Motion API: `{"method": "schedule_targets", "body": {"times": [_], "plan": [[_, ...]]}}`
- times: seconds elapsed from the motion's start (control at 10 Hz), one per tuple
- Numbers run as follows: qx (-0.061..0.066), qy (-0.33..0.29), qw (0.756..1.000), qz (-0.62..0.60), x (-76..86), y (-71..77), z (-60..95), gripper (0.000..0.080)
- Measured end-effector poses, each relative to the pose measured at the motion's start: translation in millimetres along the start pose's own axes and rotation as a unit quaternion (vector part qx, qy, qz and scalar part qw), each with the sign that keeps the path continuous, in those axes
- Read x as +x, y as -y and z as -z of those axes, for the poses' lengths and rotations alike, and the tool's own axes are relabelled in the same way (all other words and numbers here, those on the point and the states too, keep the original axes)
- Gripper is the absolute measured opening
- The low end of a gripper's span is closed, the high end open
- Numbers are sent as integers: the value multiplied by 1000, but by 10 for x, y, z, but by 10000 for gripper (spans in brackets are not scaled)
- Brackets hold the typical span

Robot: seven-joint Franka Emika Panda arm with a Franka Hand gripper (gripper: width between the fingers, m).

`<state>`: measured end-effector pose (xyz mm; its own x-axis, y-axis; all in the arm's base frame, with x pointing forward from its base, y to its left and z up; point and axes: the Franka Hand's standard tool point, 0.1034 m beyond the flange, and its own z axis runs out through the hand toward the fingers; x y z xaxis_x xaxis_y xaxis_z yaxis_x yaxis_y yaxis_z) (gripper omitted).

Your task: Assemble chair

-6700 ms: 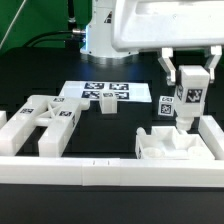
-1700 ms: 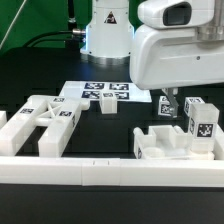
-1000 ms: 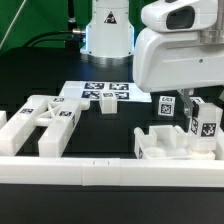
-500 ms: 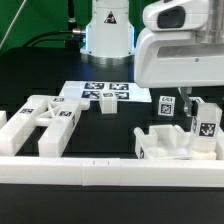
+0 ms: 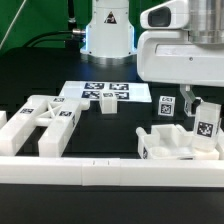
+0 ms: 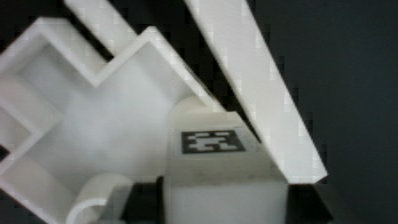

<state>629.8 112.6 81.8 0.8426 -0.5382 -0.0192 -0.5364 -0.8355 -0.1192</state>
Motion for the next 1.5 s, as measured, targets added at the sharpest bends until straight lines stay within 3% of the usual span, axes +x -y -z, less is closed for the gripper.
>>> {"method": "schedule_targets", "body": {"times": [0.4, 0.7, 0.9, 1.0, 1.1, 1.2, 1.3, 1.5], "plan": [[5, 3, 989, -148, -19, 19, -9, 287], [56, -6, 953, -299, 30, 48, -10, 287], [56, -3, 945, -321, 16, 71, -12, 287], [55, -4, 950, -307, 15, 69, -17, 387], [54, -5, 956, -289, 14, 69, -16, 564], [52, -4, 964, -260, 16, 82, -4, 564], [52, -5, 972, -230, 14, 78, -10, 632], [51, -8, 985, -167, 13, 75, -16, 644]]}}
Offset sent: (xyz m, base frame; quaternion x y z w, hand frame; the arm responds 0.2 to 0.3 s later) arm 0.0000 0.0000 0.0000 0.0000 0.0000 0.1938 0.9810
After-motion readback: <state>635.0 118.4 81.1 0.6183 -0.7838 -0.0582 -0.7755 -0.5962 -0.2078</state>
